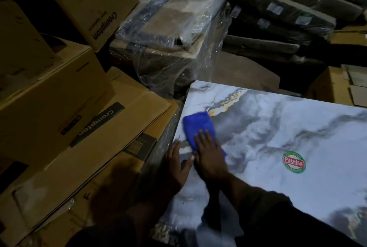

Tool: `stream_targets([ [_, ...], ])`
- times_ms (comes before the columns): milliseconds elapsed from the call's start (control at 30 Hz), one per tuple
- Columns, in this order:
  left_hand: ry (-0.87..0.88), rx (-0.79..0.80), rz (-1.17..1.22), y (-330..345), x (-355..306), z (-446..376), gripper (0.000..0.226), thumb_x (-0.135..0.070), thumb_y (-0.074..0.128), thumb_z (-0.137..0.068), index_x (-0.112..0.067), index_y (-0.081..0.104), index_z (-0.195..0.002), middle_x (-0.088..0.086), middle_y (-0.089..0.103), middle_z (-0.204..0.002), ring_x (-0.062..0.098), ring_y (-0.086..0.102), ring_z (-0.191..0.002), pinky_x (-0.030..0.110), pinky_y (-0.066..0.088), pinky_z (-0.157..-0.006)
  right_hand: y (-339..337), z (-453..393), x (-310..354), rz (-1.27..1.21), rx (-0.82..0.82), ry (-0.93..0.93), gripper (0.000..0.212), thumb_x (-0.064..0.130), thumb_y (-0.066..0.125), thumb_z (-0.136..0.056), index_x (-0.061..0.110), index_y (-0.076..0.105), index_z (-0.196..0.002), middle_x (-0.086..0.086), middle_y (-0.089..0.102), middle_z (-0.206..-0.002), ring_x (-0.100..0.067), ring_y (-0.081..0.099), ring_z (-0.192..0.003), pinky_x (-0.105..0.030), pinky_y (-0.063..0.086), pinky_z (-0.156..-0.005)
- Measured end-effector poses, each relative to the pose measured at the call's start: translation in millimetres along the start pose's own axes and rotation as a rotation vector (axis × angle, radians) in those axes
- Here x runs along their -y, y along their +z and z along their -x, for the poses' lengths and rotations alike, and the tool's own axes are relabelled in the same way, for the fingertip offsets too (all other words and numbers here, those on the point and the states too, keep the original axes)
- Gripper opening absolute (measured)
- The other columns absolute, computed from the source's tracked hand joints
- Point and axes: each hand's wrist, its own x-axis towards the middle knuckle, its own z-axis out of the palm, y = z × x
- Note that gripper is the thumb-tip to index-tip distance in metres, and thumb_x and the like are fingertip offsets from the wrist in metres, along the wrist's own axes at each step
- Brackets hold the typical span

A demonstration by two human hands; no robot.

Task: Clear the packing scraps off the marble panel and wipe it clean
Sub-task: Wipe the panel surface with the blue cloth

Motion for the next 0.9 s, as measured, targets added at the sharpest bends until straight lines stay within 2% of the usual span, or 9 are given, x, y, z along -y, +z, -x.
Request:
stream_targets([
  [100,0.014,-0.004,0.011,-3,-8,-9,0.072,-0.055,0.045,-0.095,-0.005,0.049,-0.148,0.014,0.044,-0.156,0.027,0.036,-0.148,0.038,0.029,-0.122,-2,48,23,0.006,0.033,-0.249,0.056,0.037,0.049,-0.098,0.013,0.050,-0.148,-0.008,0.041,-0.159,-0.028,0.025,-0.153,-0.052,0.024,-0.119],
  [233,-0.019,0.187,0.065,-5,-22,-21,0.065,-0.050,0.050,-0.101,-0.012,0.042,-0.153,0.003,0.034,-0.163,0.018,0.028,-0.152,0.033,0.021,-0.126,-19,83,8,0.075,-0.010,-0.229,0.037,0.049,0.059,-0.093,0.016,0.064,-0.110,-0.005,0.061,-0.124,-0.028,0.051,-0.131,-0.050,0.026,-0.116],
  [300,0.008,0.204,0.090,0,-24,-25,0.069,-0.056,0.047,-0.100,-0.017,0.039,-0.155,-0.003,0.032,-0.164,0.013,0.025,-0.153,0.035,0.021,-0.126,-18,71,-1,0.088,-0.021,-0.263,0.044,0.051,0.057,-0.094,0.016,0.062,-0.120,-0.006,0.058,-0.131,-0.029,0.048,-0.134,-0.053,0.022,-0.119],
  [433,0.026,0.153,0.087,4,-30,-38,0.089,-0.077,0.031,-0.090,-0.018,0.037,-0.157,-0.004,0.029,-0.165,0.008,0.022,-0.153,0.034,0.020,-0.126,-3,27,-14,0.069,0.005,-0.396,0.063,0.042,0.050,-0.099,0.015,0.041,-0.155,-0.008,0.030,-0.164,-0.026,0.016,-0.156,-0.054,0.014,-0.123],
  [533,0.019,0.134,0.068,0,-28,-46,0.092,-0.077,0.031,-0.089,-0.014,0.038,-0.155,0.001,0.030,-0.165,0.013,0.025,-0.153,0.035,0.022,-0.126,-7,-13,-50,0.073,-0.003,-0.142,0.068,0.040,0.044,-0.094,0.017,0.035,-0.157,-0.008,0.026,-0.166,-0.025,0.012,-0.157,-0.058,0.021,-0.120],
  [700,-0.054,0.180,0.166,-4,-28,-54,0.073,-0.057,0.049,-0.099,-0.019,0.031,-0.159,-0.007,0.022,-0.167,0.007,0.022,-0.152,0.010,0.023,-0.112,-28,-90,-92,0.082,-0.095,0.407,0.075,0.048,0.030,-0.092,0.009,0.036,-0.155,-0.018,0.030,-0.163,-0.036,0.024,-0.153,-0.063,0.017,-0.120],
  [767,-0.055,0.146,0.165,-2,-29,-57,0.070,-0.051,0.052,-0.101,-0.019,0.030,-0.159,-0.005,0.023,-0.167,0.008,0.023,-0.152,0.017,0.028,-0.117,-23,-118,-76,0.050,-0.122,0.463,0.078,0.050,0.028,-0.090,0.008,0.038,-0.155,-0.018,0.031,-0.163,-0.036,0.023,-0.153,-0.065,0.016,-0.120],
  [833,-0.064,0.119,0.180,2,-33,-60,0.085,-0.070,0.047,-0.094,-0.020,0.029,-0.160,-0.004,0.023,-0.168,0.010,0.021,-0.154,0.032,0.026,-0.124,-12,-128,-49,0.054,-0.093,0.265,0.077,0.047,0.030,-0.090,0.009,0.035,-0.156,-0.016,0.027,-0.164,-0.034,0.020,-0.154,-0.063,0.013,-0.122],
  [900,-0.102,0.086,0.187,5,-33,-62,0.108,-0.091,0.033,-0.080,-0.019,0.026,-0.160,-0.003,0.023,-0.168,0.010,0.021,-0.154,0.034,0.022,-0.125,-2,-116,-27,0.029,0.006,-0.022,0.074,0.040,0.038,-0.090,0.014,0.031,-0.158,-0.009,0.019,-0.167,-0.028,0.011,-0.156,-0.060,0.009,-0.124],
])
